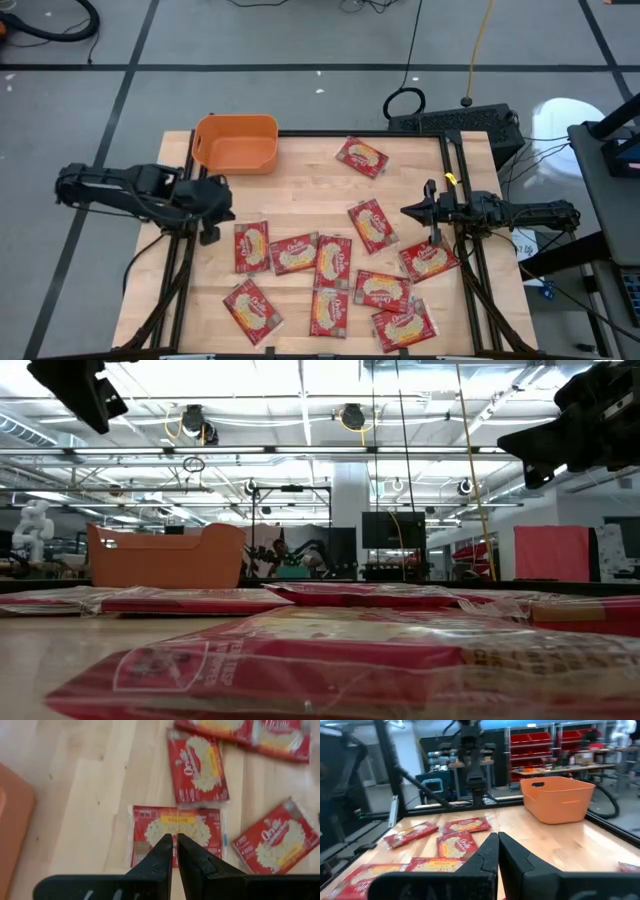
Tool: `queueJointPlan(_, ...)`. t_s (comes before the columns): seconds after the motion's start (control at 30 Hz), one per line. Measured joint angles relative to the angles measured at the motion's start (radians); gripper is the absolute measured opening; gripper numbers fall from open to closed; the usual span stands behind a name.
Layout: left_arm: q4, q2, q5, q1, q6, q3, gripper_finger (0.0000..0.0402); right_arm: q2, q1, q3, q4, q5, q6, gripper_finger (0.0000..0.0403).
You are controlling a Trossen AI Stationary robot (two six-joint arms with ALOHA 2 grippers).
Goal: Sort popcorn bags into baskets
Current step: Put the red popcorn bag into the orange container
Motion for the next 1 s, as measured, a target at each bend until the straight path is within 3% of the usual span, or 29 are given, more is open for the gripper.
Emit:
queueJointPlan(0.1,-0.003,0.03,-0.028,-0.025,-0.029,0.0,0.0031,0.004,0.0,0.028,0.011,0.068,0.022,0.0)
queueJointPlan(0.3,-0.005,0.073,-0.031,-0.076,-0.056,0.0,0.0031,0.149,0.0,0.188,-0.017,0.071,0.01,0.0)
queueJointPlan(0.77,0.01,0.098,-0.12,-0.161,-0.139,-0.002,0.0031,0.717,0.0,0.836,-0.527,0.089,0.083,0.0)
queueJointPlan(1.0,0.01,0.097,-0.121,-0.212,-0.252,-0.002,0.0031,0.89,0.004,0.972,-0.655,0.087,0.136,0.0)
